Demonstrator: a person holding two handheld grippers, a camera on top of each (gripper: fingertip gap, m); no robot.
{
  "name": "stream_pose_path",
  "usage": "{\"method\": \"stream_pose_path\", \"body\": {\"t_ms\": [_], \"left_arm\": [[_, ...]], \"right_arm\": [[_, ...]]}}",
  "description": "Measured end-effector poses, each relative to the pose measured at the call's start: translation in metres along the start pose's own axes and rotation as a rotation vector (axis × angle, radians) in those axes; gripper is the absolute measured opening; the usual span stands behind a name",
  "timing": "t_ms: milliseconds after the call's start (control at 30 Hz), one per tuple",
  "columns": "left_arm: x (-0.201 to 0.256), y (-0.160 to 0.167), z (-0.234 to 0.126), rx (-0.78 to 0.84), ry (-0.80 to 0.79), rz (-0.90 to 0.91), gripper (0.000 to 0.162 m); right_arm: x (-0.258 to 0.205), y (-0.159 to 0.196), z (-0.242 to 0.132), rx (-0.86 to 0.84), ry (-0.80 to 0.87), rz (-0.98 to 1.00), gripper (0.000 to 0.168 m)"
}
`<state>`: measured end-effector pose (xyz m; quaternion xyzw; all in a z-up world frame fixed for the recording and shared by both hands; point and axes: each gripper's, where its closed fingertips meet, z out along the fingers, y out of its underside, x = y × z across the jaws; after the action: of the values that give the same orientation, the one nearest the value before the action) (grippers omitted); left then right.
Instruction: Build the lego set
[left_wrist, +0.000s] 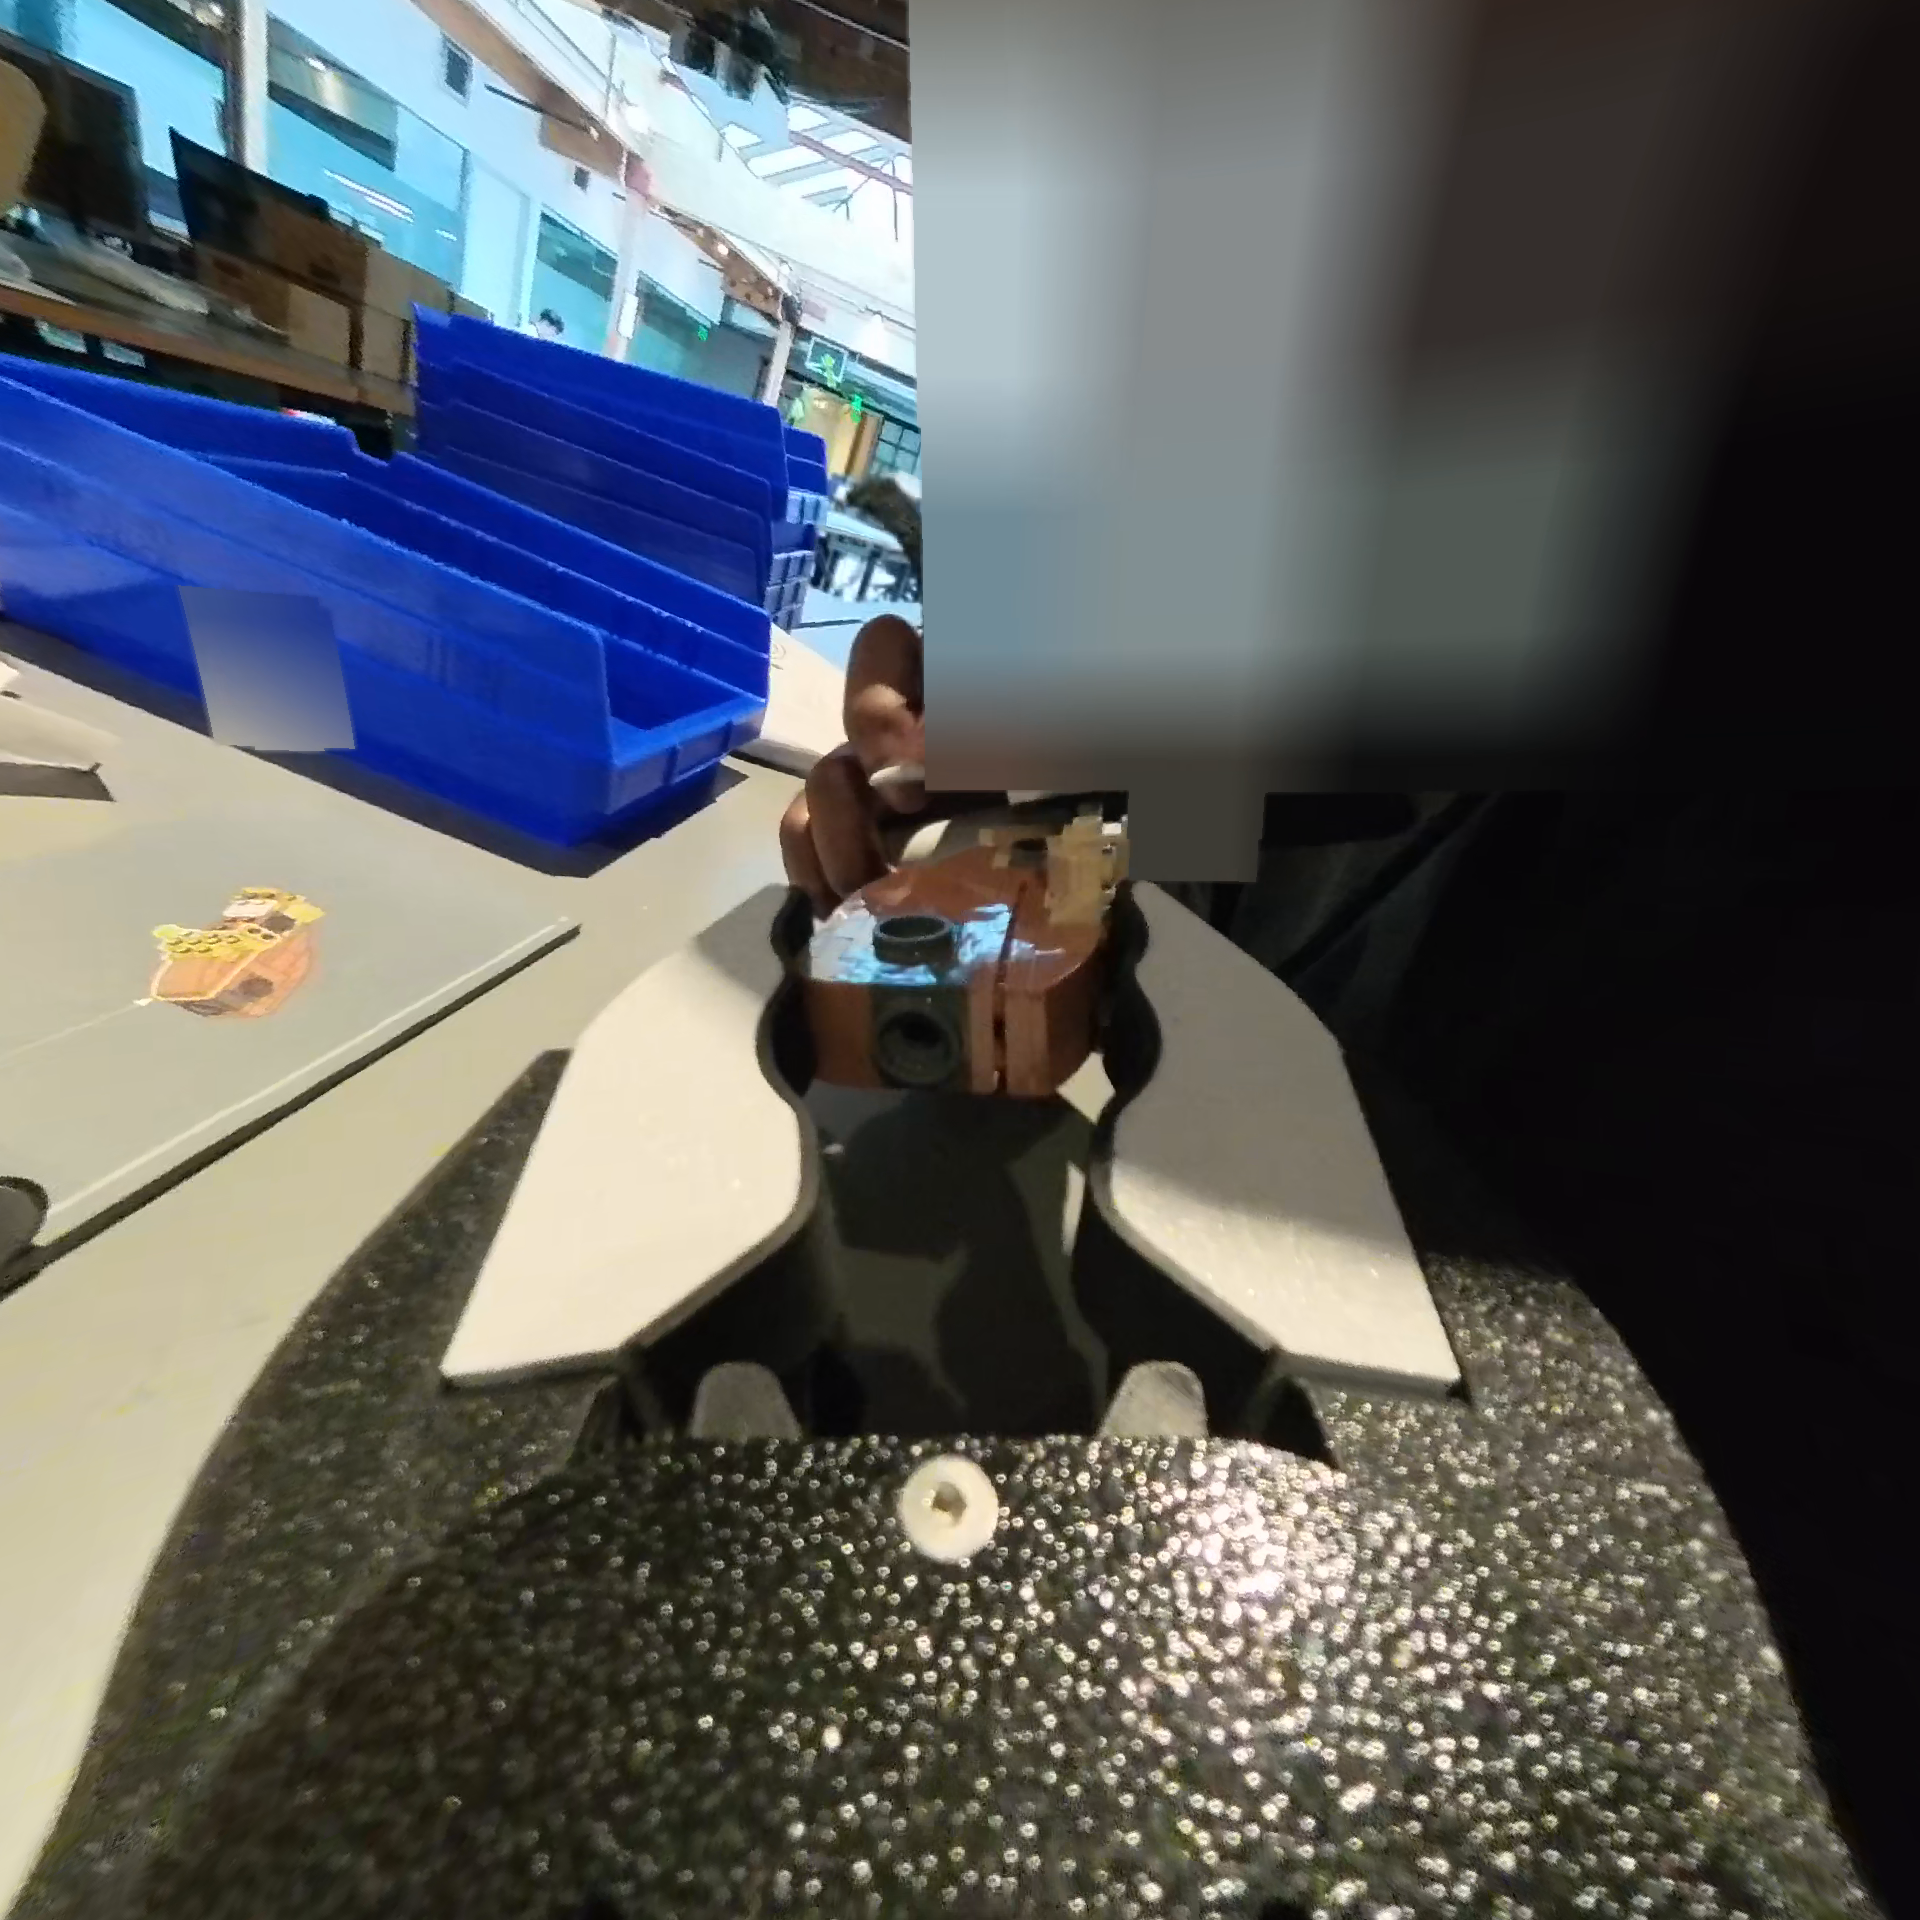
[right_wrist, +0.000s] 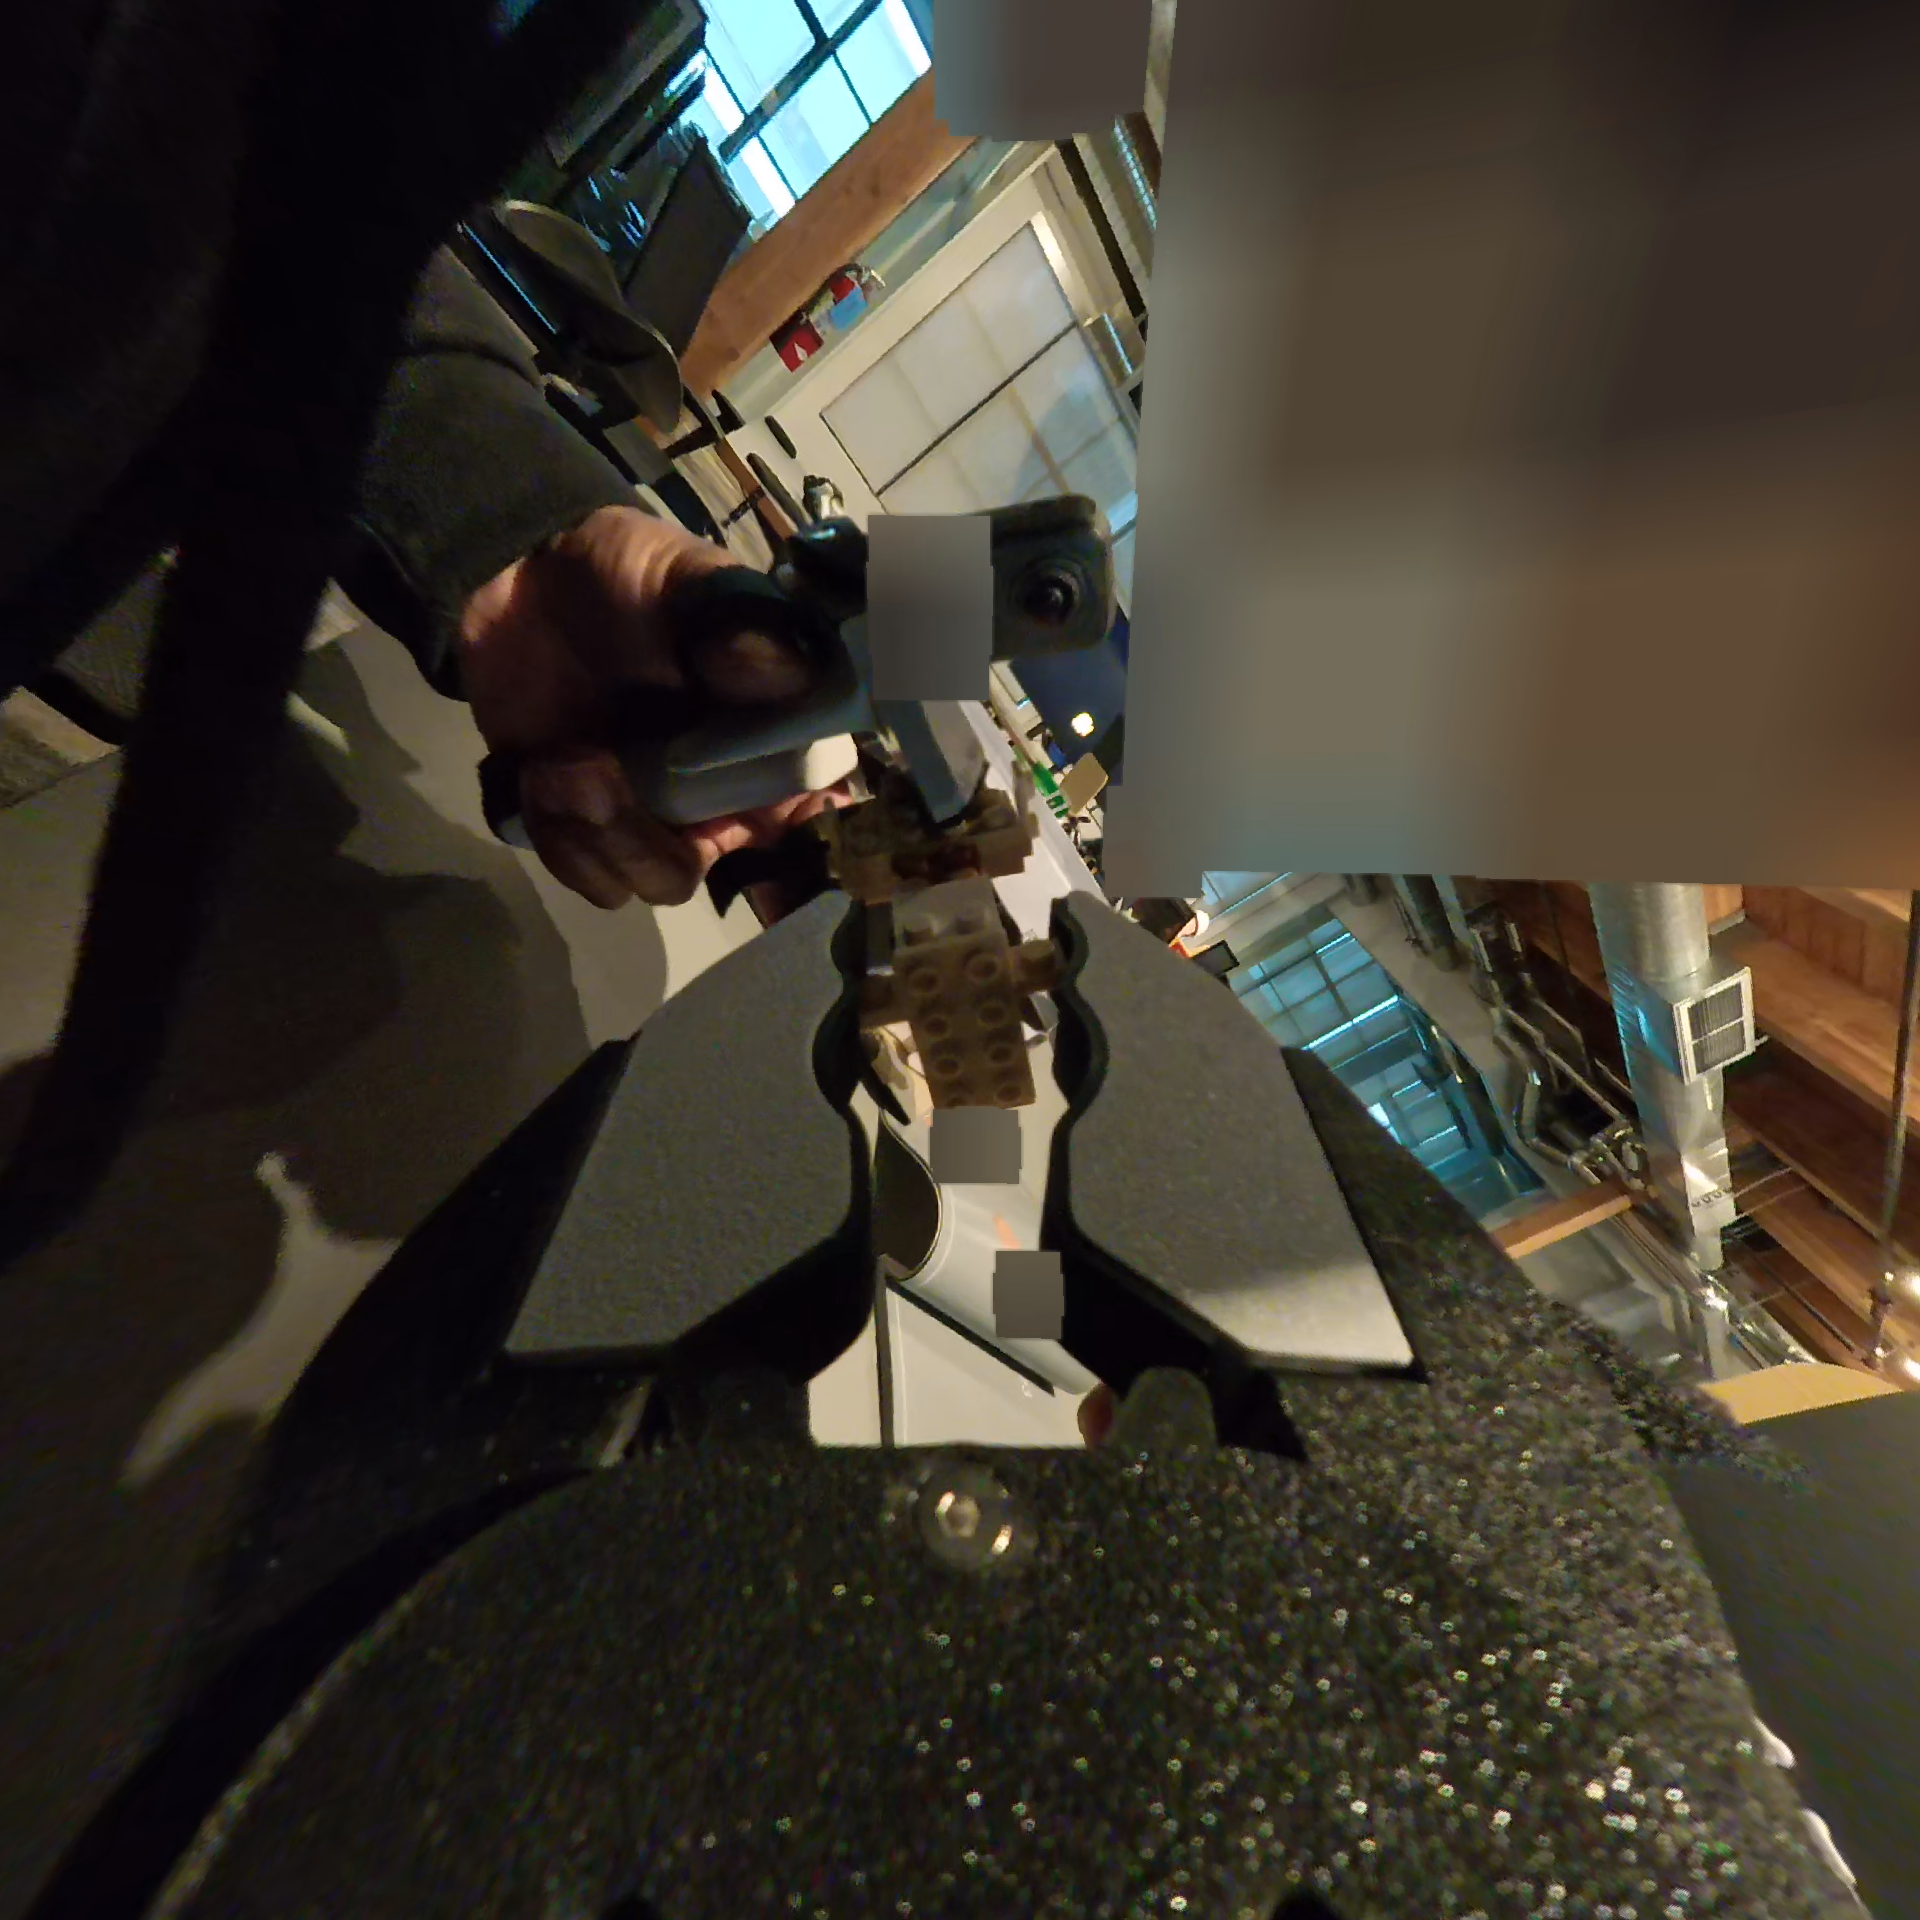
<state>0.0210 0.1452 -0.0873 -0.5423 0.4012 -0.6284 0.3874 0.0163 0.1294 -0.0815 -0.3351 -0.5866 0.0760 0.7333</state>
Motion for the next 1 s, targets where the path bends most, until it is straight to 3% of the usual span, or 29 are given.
{"method": "stream_pose_path", "body": {"t_ms": [467,700,1000], "left_arm": [[0.001,-0.016,0.004,0.091,0.041,-0.140,0.055],[0.002,-0.019,0.005,0.106,0.042,-0.126,0.055],[-0.003,-0.023,0.012,0.137,0.047,-0.258,0.055]], "right_arm": [[0.004,-0.006,0.000,-0.011,0.103,-0.024,0.033],[0.009,-0.008,-0.001,-0.006,0.126,0.081,0.033],[0.017,-0.008,-0.005,-0.022,0.203,0.262,0.033]]}}
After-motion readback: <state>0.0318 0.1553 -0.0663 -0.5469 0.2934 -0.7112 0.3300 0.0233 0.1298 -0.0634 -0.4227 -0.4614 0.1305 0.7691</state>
